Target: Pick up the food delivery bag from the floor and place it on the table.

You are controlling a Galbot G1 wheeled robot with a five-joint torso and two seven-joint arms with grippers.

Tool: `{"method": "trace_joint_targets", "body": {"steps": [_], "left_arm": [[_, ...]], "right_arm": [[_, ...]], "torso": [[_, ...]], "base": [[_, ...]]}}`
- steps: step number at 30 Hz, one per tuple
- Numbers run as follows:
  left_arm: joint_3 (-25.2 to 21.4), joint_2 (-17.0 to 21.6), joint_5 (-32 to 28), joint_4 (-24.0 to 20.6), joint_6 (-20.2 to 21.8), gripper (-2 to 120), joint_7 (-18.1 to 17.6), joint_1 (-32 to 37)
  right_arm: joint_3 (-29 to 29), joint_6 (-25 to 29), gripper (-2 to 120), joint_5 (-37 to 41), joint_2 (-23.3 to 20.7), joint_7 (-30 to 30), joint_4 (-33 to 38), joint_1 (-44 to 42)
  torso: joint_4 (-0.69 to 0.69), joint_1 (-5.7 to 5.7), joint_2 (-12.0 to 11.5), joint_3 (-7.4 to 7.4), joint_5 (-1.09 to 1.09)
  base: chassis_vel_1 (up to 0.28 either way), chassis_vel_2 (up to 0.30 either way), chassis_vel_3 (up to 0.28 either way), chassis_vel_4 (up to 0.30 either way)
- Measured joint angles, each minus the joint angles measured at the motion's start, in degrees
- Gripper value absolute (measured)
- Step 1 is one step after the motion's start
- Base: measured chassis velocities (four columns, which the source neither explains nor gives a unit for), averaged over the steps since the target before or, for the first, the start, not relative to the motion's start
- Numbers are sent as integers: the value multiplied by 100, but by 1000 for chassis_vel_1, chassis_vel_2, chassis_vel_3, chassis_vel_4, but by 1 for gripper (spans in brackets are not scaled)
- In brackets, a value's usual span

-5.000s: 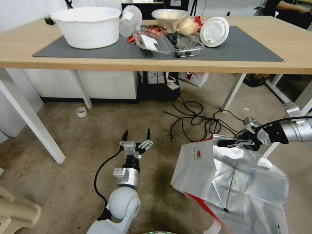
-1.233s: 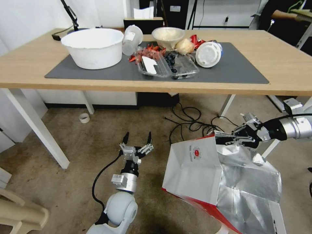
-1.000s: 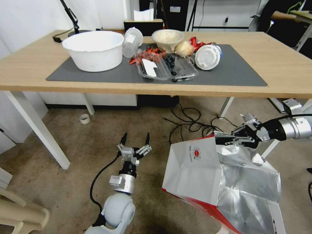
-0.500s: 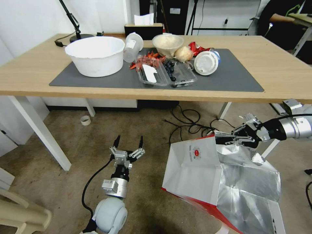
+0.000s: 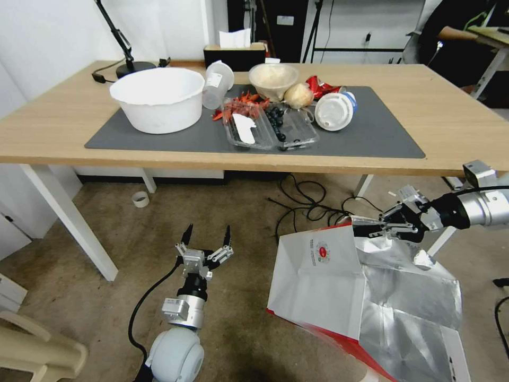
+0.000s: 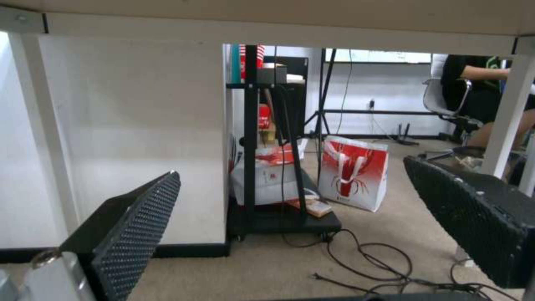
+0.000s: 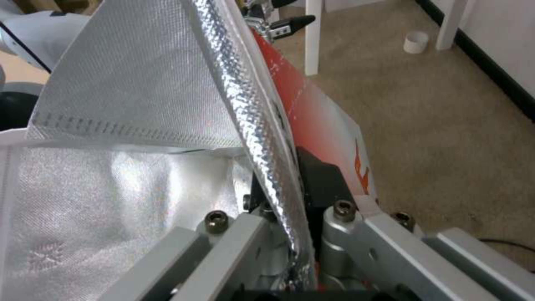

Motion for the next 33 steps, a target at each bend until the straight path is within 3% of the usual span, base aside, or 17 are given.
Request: {"method": "trace_joint_targets", "body": {"steps": [33], "left_arm": [[39, -72, 138, -49, 23, 100, -18, 124]], "right_arm": [[13, 10, 0, 77, -52, 3, 2, 26]], "torso": [[0, 280, 770, 493, 0]], "base": [[0, 0, 0, 0]]}}
